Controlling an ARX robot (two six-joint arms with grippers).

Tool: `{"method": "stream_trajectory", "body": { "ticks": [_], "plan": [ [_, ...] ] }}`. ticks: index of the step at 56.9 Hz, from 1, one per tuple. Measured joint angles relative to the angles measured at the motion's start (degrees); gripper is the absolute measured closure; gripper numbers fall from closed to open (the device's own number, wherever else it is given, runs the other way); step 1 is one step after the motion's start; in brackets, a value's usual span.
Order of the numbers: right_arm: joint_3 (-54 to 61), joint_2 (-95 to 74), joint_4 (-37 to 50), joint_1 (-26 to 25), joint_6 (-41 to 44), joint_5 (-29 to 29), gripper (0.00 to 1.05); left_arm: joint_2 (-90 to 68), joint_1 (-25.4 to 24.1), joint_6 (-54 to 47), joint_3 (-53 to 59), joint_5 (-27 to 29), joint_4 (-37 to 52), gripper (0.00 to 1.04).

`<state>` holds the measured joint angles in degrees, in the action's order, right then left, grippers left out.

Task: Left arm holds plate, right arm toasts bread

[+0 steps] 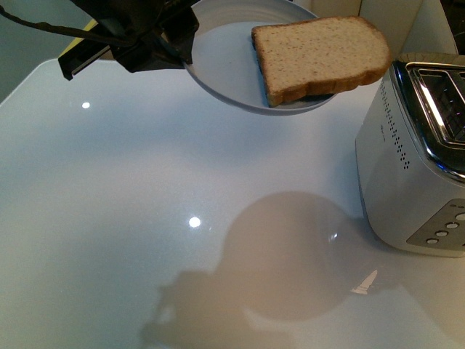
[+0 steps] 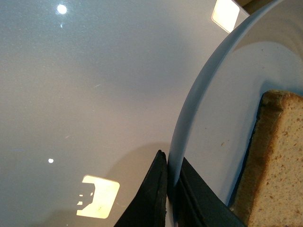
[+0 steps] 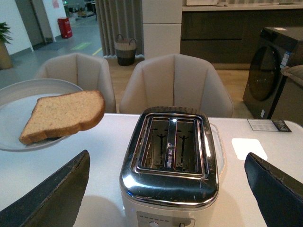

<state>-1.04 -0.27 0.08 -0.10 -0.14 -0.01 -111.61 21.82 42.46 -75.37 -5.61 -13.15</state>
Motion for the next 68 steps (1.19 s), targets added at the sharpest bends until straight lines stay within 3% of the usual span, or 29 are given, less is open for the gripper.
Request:
{"method": "stream_trajectory", "body": {
  "ticks": [37, 59, 65, 68],
  "plan": [
    [0.00, -0.02, 0.02, 0.00, 0.00, -0.02, 0.09, 7.80, 3.17, 4.20, -0.57, -4.74, -0.68, 1.02],
    [0.00, -0.02, 0.02, 0.00, 0.00, 0.00, 0.09, 8.02, 3.21, 4.79, -0.57, -4.79, -0.68, 1.02],
    [-7.32, -12.50, -18.80, 0.02, -3.74, 3.54, 0.09, 8.02, 3.21, 4.81, -0.57, -4.74, -0.68, 1.02],
    [-7.37, -15.74, -17.70, 0.50, -4.00, 3.10, 0.09, 8.04, 3.28, 4.81, -0.57, -4.92, -0.63, 1.02]
  ]
}}
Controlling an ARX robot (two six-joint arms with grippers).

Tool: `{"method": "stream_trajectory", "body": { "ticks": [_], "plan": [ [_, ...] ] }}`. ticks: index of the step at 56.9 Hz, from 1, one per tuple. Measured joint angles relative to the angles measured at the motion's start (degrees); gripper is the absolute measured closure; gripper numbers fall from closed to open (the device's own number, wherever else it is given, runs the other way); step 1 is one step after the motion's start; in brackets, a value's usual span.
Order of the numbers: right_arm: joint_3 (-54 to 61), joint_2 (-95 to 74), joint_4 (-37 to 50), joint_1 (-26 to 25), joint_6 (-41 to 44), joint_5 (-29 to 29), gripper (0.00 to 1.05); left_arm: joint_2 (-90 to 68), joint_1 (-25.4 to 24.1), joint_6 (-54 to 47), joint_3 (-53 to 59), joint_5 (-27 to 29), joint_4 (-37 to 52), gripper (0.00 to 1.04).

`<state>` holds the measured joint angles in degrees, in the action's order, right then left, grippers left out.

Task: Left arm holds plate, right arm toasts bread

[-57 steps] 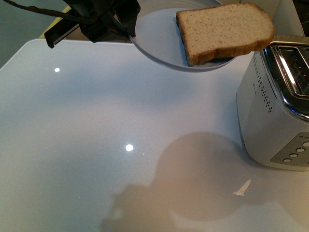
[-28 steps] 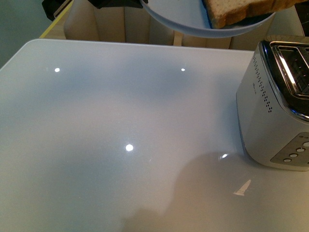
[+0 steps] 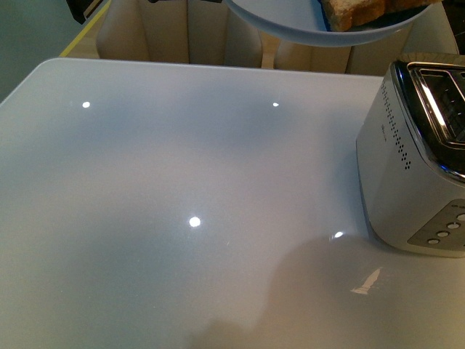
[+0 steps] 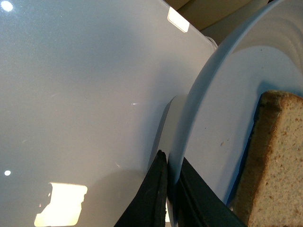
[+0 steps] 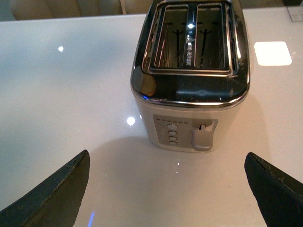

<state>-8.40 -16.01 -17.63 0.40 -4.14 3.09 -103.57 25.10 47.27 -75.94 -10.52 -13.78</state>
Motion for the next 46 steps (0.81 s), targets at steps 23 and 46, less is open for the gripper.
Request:
{"method": "stream_trajectory", "body": {
  "ticks": [23, 46],
  "plan": [
    [-9.01, -29.27, 32.68, 6.27, -12.92, -3.56, 0.09, 0.04, -0.04, 0.11, 0.00, 0.15, 0.00, 1.02],
    [-19.50, -60.98, 56.78, 7.74, -30.88, 1.31, 0.09, 0.02, -0.04, 0.15, 0.00, 0.11, 0.00, 1.02]
  ]
}}
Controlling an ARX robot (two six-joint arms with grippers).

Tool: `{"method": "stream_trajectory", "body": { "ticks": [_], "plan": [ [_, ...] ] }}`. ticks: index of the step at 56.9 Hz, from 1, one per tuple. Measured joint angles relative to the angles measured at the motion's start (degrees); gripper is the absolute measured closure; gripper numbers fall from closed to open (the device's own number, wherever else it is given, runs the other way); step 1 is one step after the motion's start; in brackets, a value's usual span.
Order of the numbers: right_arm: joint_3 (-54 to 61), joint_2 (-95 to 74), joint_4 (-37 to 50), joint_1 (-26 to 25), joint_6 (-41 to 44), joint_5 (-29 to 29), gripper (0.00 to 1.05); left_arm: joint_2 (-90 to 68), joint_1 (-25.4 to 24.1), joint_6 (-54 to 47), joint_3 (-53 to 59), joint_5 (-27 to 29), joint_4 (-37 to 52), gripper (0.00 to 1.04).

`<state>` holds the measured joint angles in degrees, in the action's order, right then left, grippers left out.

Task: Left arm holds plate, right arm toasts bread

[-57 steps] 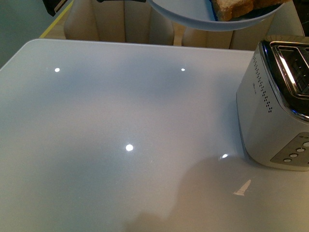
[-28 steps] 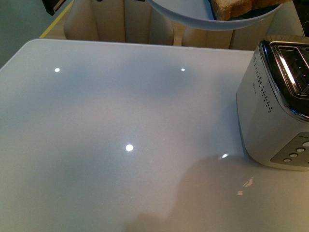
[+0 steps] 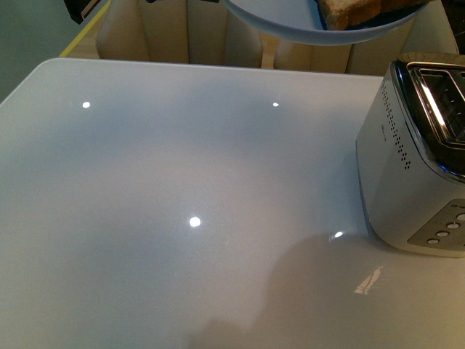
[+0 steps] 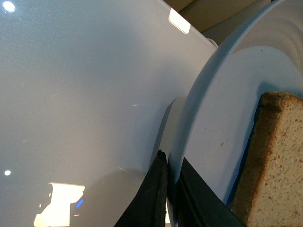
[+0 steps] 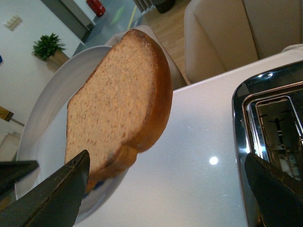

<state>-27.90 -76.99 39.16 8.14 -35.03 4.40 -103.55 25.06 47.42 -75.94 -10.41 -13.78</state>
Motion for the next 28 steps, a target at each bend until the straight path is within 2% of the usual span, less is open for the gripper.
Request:
{"method": "stream_trajectory", "body": {
  "ticks": [15, 23, 28],
  "plan": [
    [-2.82, -5.62, 5.88, -1.05, -8.68, 3.98, 0.09, 0.02, 0.00, 0.00, 0.00, 0.00, 0.00, 1.02],
    [-4.17, -7.21, 7.02, -0.26, -11.10, 4.20, 0.09, 0.02, 0.00, 0.00, 0.00, 0.00, 0.00, 1.02],
    [-4.35, -8.00, 7.17, 0.22, -12.13, 4.70, 0.22, 0.02, 0.00, 0.00, 0.00, 0.00, 0.00, 1.02]
  ]
}}
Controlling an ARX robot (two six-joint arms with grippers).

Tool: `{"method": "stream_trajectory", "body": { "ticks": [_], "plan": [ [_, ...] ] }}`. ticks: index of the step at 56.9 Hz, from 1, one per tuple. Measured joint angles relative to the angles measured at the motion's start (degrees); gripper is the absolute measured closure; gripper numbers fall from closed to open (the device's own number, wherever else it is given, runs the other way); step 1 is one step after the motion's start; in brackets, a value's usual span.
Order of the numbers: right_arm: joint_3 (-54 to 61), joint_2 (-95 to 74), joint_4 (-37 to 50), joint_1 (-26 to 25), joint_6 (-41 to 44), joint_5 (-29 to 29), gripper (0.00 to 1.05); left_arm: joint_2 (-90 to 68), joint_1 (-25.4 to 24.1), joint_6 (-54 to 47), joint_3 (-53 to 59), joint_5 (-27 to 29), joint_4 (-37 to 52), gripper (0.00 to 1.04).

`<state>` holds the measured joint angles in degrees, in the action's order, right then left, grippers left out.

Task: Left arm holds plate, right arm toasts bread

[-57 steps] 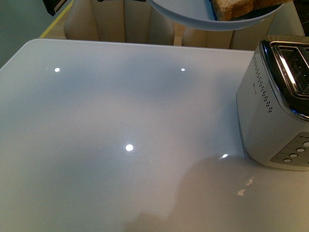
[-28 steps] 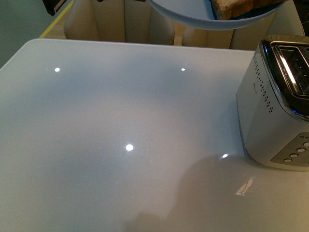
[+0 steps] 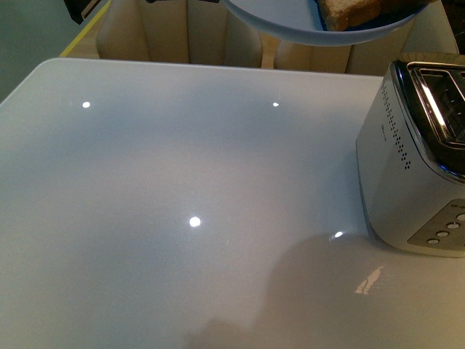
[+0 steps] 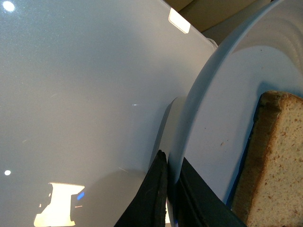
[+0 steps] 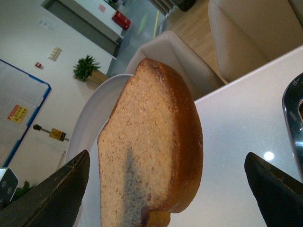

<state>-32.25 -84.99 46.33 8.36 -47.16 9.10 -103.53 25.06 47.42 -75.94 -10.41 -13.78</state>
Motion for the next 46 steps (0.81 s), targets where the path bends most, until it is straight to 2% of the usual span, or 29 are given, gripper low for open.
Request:
{"method": "stream_trajectory", "body": {
  "ticks": [17, 24, 36, 46],
  "plan": [
    [-0.04, 0.11, 0.07, 0.98, -1.36, 0.37, 0.81, 0.00, 0.00, 0.02, 0.00, 0.00, 0.00, 1.02],
    [0.07, 2.97, -0.76, 0.96, -1.07, 0.37, 1.01, 0.00, 0.00, 0.07, 0.00, -0.07, 0.02, 1.02],
    [0.13, 8.57, -3.48, 0.44, 1.44, -1.01, 1.02, 0.00, 0.00, 0.07, 0.00, -0.09, 0.02, 1.02],
    [0.11, 14.84, -6.34, -1.73, 8.72, -6.16, 1.02, 0.00, 0.00, 0.09, 0.00, -0.09, 0.02, 1.02]
  ]
}}
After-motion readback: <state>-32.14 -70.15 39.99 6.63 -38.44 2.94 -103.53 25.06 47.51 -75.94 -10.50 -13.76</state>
